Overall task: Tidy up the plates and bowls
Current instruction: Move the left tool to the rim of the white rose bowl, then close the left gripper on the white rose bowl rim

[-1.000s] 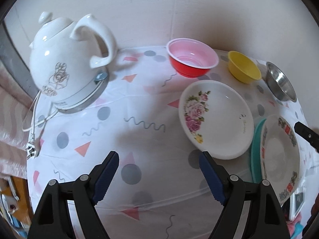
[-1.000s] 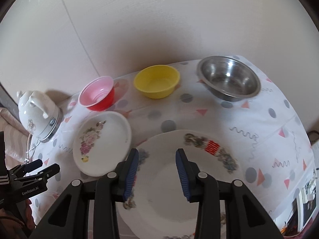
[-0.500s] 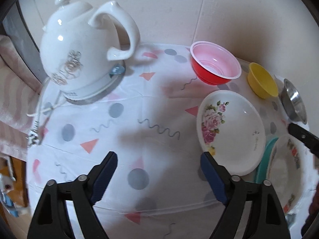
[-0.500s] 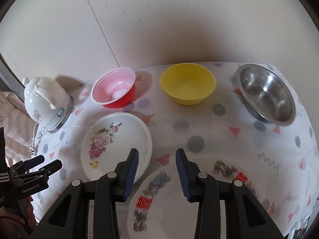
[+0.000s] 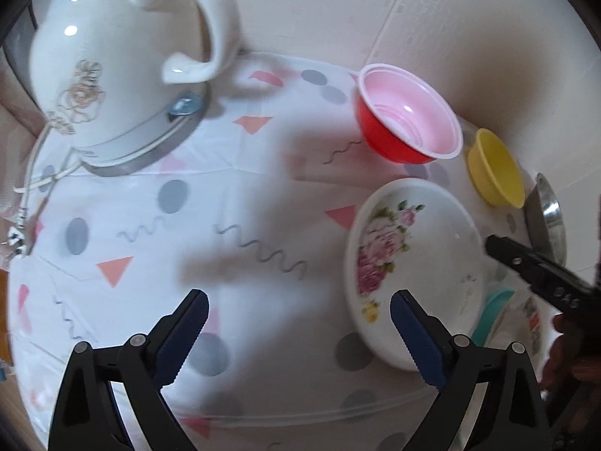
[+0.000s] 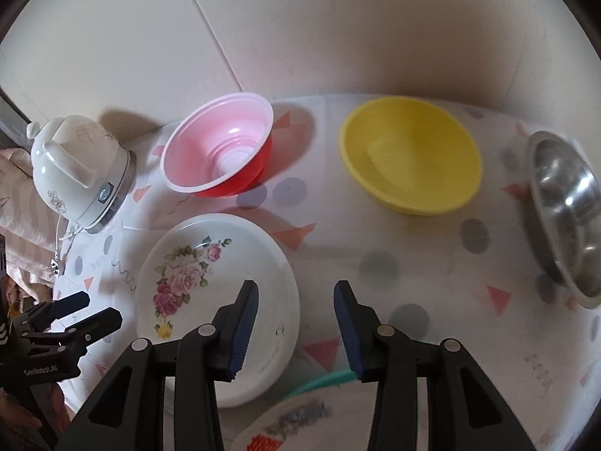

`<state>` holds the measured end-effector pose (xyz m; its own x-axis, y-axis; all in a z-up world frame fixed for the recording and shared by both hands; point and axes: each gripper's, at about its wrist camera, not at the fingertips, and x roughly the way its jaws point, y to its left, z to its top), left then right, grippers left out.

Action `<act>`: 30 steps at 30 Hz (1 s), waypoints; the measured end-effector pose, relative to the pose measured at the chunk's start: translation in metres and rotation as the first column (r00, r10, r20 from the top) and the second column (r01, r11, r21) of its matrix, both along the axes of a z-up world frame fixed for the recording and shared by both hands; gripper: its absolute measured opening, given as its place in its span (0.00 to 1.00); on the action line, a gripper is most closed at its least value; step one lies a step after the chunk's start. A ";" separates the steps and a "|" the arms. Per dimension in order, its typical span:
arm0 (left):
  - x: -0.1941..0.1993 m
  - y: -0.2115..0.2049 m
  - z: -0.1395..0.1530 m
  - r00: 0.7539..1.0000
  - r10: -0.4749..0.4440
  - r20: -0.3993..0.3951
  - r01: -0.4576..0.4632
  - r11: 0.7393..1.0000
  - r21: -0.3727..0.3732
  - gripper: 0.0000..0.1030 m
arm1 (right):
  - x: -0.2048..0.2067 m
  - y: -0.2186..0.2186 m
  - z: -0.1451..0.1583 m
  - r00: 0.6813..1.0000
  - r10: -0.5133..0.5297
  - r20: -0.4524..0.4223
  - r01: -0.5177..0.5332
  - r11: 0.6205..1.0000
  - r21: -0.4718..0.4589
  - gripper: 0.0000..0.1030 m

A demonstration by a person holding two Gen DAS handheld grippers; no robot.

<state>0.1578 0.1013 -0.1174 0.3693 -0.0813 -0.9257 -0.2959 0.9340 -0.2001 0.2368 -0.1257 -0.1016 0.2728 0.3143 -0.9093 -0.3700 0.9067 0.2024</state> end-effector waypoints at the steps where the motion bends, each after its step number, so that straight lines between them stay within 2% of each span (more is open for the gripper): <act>1: 0.003 -0.002 -0.002 1.000 -0.004 0.005 0.004 1.000 -0.017 0.95 | 0.002 0.000 -0.003 1.000 0.005 -0.008 -0.005 1.000 0.002 0.41; 6: 0.010 -0.009 -0.012 0.999 0.012 0.033 -0.010 0.999 -0.041 0.93 | 0.009 0.001 -0.016 0.997 0.048 -0.061 -0.047 0.999 0.017 0.41; 8: 0.013 -0.014 -0.017 1.000 -0.001 0.030 0.002 0.999 -0.053 0.87 | 0.010 0.001 -0.019 0.995 0.061 -0.079 -0.059 0.998 0.027 0.41; 10: 0.017 -0.019 -0.022 1.000 -0.018 0.019 0.019 0.998 -0.060 0.75 | 0.012 0.000 -0.021 0.993 0.073 -0.089 -0.070 0.997 0.036 0.41; 13: 0.020 -0.027 -0.030 0.999 -0.045 0.010 0.046 0.996 -0.070 0.68 | 0.013 -0.001 -0.024 0.992 0.079 -0.100 -0.075 0.996 0.047 0.41; 17: 0.020 -0.035 -0.030 0.997 -0.067 0.033 0.068 0.996 -0.052 0.63 | 0.015 -0.002 -0.028 0.989 0.084 -0.125 -0.074 0.994 0.076 0.41; 19: 0.022 -0.040 -0.030 0.995 -0.091 0.035 0.091 0.996 -0.022 0.53 | 0.015 -0.003 -0.029 0.988 0.085 -0.128 -0.077 0.995 0.070 0.41; 23: 0.028 -0.049 -0.031 0.992 -0.122 0.026 0.121 0.992 0.018 0.42 | 0.017 -0.005 -0.030 0.987 0.093 -0.130 -0.084 0.994 0.073 0.40; 25: 0.030 -0.052 -0.031 0.991 -0.130 0.023 0.129 0.991 0.028 0.31 | 0.018 -0.001 -0.031 0.987 0.098 -0.129 -0.089 0.994 0.069 0.39; 26: 0.029 -0.051 -0.030 0.991 -0.134 0.021 0.134 0.991 0.032 0.28 | 0.018 0.000 -0.030 0.987 0.101 -0.127 -0.094 0.994 0.062 0.39; 30: 0.032 -0.057 -0.032 0.989 -0.147 0.021 0.146 0.988 0.046 0.25 | 0.018 0.010 -0.031 0.985 0.120 -0.128 -0.114 0.992 0.051 0.35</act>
<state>0.1895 0.0444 -0.1499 0.3786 -0.0956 -0.9206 -0.1505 0.9751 -0.1632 0.2544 -0.1161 -0.1326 0.1115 0.3770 -0.9195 -0.4405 0.8481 0.2944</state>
